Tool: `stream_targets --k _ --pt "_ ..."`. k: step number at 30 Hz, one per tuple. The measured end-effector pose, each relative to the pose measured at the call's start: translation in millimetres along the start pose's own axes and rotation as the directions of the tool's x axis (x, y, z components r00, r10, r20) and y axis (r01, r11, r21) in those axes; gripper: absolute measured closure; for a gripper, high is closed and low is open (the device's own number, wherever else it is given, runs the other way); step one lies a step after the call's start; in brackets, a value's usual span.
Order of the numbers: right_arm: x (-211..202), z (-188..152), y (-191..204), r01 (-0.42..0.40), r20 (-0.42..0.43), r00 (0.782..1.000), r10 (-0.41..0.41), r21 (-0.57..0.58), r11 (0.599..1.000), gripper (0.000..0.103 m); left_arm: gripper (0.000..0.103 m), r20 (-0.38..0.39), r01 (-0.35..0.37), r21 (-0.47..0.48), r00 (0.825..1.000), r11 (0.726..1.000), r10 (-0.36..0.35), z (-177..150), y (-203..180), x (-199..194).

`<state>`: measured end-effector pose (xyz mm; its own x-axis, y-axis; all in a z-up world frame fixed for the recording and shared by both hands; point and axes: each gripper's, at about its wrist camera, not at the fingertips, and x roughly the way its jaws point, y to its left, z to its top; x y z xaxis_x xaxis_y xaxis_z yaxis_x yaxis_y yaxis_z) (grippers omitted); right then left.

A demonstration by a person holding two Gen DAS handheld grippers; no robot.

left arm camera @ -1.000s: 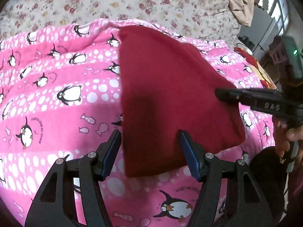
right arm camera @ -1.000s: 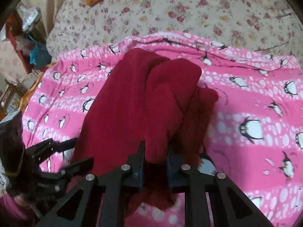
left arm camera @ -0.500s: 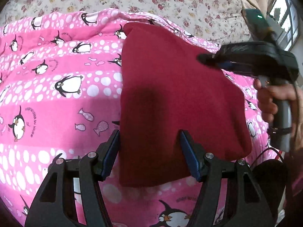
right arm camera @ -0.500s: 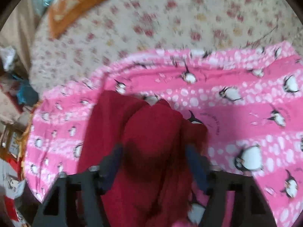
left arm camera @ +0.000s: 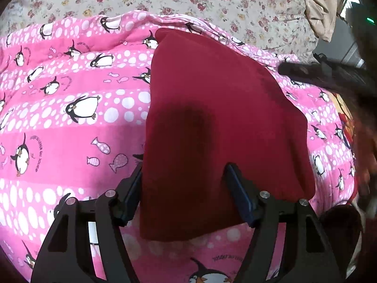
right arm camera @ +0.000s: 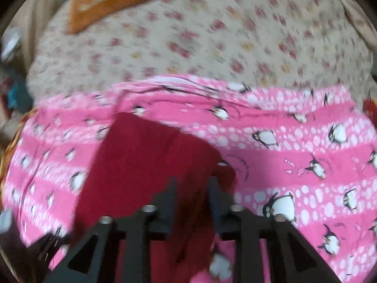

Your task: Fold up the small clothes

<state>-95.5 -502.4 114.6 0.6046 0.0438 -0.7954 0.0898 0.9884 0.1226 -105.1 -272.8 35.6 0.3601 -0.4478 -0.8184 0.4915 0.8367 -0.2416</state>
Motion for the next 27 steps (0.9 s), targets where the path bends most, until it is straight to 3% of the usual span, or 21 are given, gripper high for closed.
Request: stream_targets --k 4,7,8,11,14,16,21,27 --pt "-16.1 -35.1 31.7 -0.04 -0.049 0.998 0.035 -0.111 0.993 0.066 0.034 0.007 -0.015 -0.004 1.0 1.0 0.015 -1.9 -0.8 -1.7" --pt "14.2 -64.0 35.9 0.057 -0.127 0.989 -0.08 -0.174 0.983 0.066 0.034 -0.001 -0.032 0.012 0.999 0.999 0.032 -3.8 -5.2 -1.8" --pt "18.1 -69.3 31.0 0.044 -0.13 0.99 -0.063 -0.145 0.989 0.066 0.034 -0.001 -0.041 0.018 0.999 0.999 0.041 -4.8 -6.8 -2.6" --pt "2.7 -71.8 18.9 -0.012 -0.103 0.995 0.007 -0.05 0.999 0.066 0.034 0.013 -0.066 0.029 0.998 0.997 0.065 -5.0 -8.6 -7.5" --pt "-21.8 -75.8 9.0 -0.084 0.007 0.996 0.084 0.048 0.995 0.064 0.034 0.017 -0.081 0.029 0.997 0.996 0.08 -4.0 -9.8 -8.9" --pt "-26.4 -82.7 5.5 -0.123 0.06 0.991 0.118 0.088 0.989 0.056 0.034 0.017 -0.097 0.036 0.995 0.995 0.096 -4.0 -12.1 -9.1" --pt "-5.9 -89.8 13.0 -0.062 0.007 0.998 0.061 0.042 0.997 0.056 0.034 0.028 -0.128 0.053 0.992 0.99 0.127 -2.8 -18.0 -11.2" --pt "-6.5 -84.4 7.3 -0.041 0.057 0.998 0.039 0.035 0.999 0.054 0.034 0.055 -0.142 0.06 0.989 0.988 0.139 0.5 -21.1 -14.6"
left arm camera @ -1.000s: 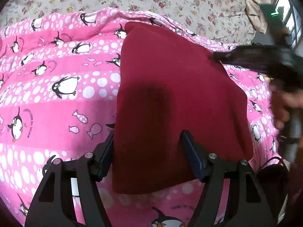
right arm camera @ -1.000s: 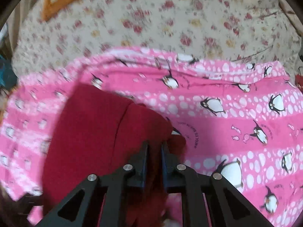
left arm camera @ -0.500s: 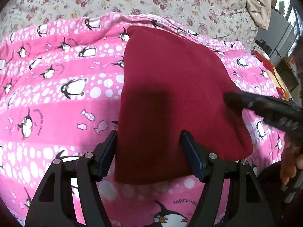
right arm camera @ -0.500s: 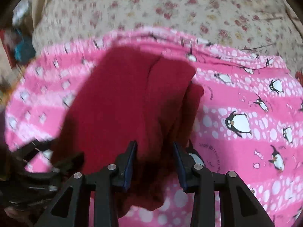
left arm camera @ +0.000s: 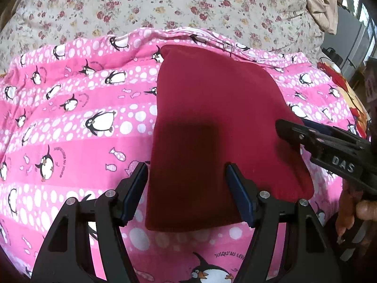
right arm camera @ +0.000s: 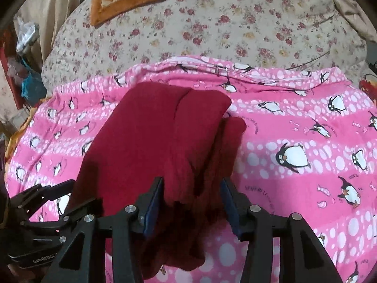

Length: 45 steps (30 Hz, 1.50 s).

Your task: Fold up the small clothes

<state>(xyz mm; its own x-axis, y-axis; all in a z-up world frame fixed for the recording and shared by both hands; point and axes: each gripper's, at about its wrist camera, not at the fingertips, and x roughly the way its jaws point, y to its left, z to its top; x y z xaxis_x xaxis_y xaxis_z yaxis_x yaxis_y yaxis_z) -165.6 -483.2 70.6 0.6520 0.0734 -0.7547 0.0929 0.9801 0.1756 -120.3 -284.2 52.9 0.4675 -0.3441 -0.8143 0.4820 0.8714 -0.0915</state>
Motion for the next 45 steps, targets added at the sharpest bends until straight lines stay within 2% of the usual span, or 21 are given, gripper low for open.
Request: stream_targets --k 4,8,10,12,18,23,26,28,32,35,38,45 --pt "4.9 3.5 -5.9 -0.016 -0.009 1.0 0.016 0.031 0.999 0.053 0.034 0.001 -0.008 0.005 1.0 1.0 0.008 1.9 -2.9 2.6" --pt "-6.6 7.9 -2.2 -0.014 0.07 0.997 0.014 0.001 1.0 0.051 0.034 -0.004 -0.01 0.0 1.0 1.0 0.01 3.4 -3.2 7.4" --pt "2.4 8.5 -5.0 0.025 0.035 0.999 -0.025 -0.008 1.0 0.052 0.034 -0.005 -0.013 0.005 1.0 1.0 0.013 2.9 -4.2 9.0" --pt "13.4 6.4 -11.4 0.018 -0.028 0.999 -0.017 0.018 1.0 0.06 0.034 -0.003 -0.017 0.011 1.0 1.0 0.017 2.2 -5.7 9.7" --pt "9.2 6.5 -18.5 -0.012 -0.021 1.0 0.013 0.044 0.999 0.062 0.034 -0.007 0.001 -0.008 1.0 1.0 -0.001 2.9 -2.7 9.9" --pt "12.5 6.3 -19.5 0.005 -0.025 1.0 -0.004 0.048 0.999 0.052 0.034 -0.008 0.005 -0.008 1.0 1.0 -0.005 2.7 -2.4 11.0" --pt "12.4 5.9 -20.3 -0.004 -0.025 1.0 0.005 0.067 0.998 0.042 0.034 -0.013 0.049 -0.029 0.999 0.998 -0.049 4.9 3.2 10.2" --pt "12.9 6.0 -23.9 -0.006 -0.026 1.0 0.008 0.097 0.995 0.023 0.034 -0.017 0.109 -0.059 0.994 0.992 -0.11 8.8 12.0 9.6" --pt "16.8 6.3 -29.9 -0.032 -0.042 0.998 0.038 0.155 0.987 0.019 0.033 -0.022 0.218 -0.132 0.975 0.967 -0.222 17.9 29.6 9.3" --pt "23.4 6.2 -28.4 -0.047 -0.069 0.996 0.059 0.166 0.985 0.017 0.025 -0.008 0.273 -0.166 0.96 0.948 -0.278 24.4 37.9 9.9" --pt "32.0 8.6 -25.4 -0.057 -0.09 0.993 0.073 0.166 0.984 0.014 0.025 -0.012 0.326 -0.191 0.942 0.926 -0.334 29.5 41.5 15.5" --pt "56.7 21.7 -35.3 -0.155 -0.126 0.974 0.188 0.234 0.96 0.012 0.02 -0.072 0.362 -0.176 0.923 0.915 -0.379 39.2 41.3 45.9"
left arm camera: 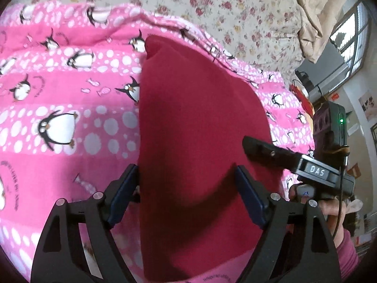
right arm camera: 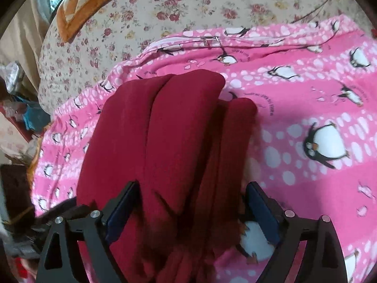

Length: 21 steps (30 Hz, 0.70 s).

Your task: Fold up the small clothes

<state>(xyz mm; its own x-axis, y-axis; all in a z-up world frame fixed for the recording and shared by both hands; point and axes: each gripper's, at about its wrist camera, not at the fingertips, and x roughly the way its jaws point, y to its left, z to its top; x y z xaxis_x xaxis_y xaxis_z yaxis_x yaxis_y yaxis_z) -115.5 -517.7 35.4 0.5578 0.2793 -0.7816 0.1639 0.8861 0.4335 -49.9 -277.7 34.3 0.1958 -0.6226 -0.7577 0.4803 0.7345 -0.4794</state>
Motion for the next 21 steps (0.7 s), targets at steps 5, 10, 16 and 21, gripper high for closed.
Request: stream_targets --k 5,10,16,21 --pt "10.9 2.5 0.5 -0.037 0.004 0.999 0.037 0.006 0.999 0.013 0.017 -0.058 0.057 -0.024 0.997 0.998 -0.059 10.1 9.1 22.7" --pt "3.5 -0.7 17.1 -0.03 0.044 0.998 0.034 -0.087 0.996 0.045 0.037 -0.014 0.01 0.026 1.0 1.0 -0.009 5.5 -6.2 7.0" --pt "-18.4 -14.4 42.1 -0.173 0.06 0.981 0.183 -0.149 0.974 0.051 0.045 0.047 -0.043 0.061 0.998 0.997 0.04 -24.7 -17.9 -61.7" --pt "2.3 -48.6 80.6 -0.257 -0.114 0.965 0.236 -0.233 0.938 0.046 0.045 0.035 -0.162 0.004 0.986 0.987 0.162 -73.1 5.9 -88.0"
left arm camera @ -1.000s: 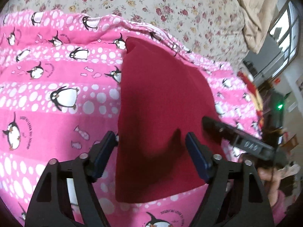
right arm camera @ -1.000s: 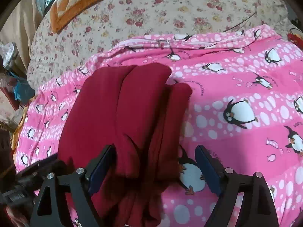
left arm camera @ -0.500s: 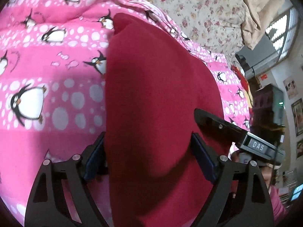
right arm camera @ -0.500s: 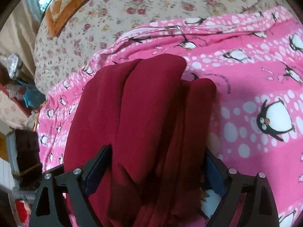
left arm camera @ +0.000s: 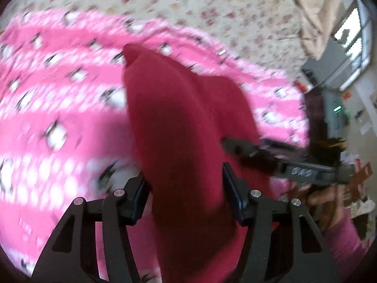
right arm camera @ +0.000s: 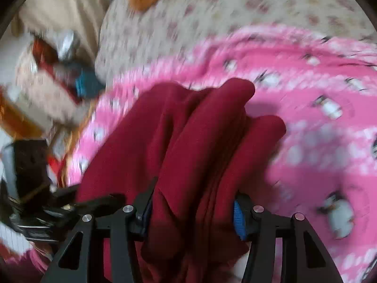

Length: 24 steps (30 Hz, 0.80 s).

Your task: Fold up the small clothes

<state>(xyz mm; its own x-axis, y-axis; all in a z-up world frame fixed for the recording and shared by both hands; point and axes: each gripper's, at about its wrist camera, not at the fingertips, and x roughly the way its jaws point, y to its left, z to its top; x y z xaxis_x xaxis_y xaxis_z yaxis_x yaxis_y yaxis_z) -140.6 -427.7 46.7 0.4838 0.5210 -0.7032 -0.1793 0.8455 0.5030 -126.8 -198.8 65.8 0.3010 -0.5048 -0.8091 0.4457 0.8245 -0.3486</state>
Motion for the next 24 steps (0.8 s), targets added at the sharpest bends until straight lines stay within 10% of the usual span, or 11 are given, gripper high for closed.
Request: stream_targets --k 7,14,24 --pt "-39.8 -18.8 28.4 0.233 0.109 0.967 -0.229 -0.027 0.972 0.039 0.026 0.097 -0.074 -0.056 0.992 0.996 0.08 -22.6 13.4 -12.1" --pt "-36.3 -43.4 80.9 0.174 0.116 0.982 -0.151 -0.23 0.957 0.042 0.026 0.146 -0.153 -0.042 0.977 0.987 0.157 -23.6 6.7 -23.1" --pt "-20.7 -61.8 63.2 0.286 0.04 0.957 -0.286 -0.269 0.92 0.056 0.026 0.235 -0.255 0.002 0.94 0.967 0.247 -34.4 -4.8 -40.8"
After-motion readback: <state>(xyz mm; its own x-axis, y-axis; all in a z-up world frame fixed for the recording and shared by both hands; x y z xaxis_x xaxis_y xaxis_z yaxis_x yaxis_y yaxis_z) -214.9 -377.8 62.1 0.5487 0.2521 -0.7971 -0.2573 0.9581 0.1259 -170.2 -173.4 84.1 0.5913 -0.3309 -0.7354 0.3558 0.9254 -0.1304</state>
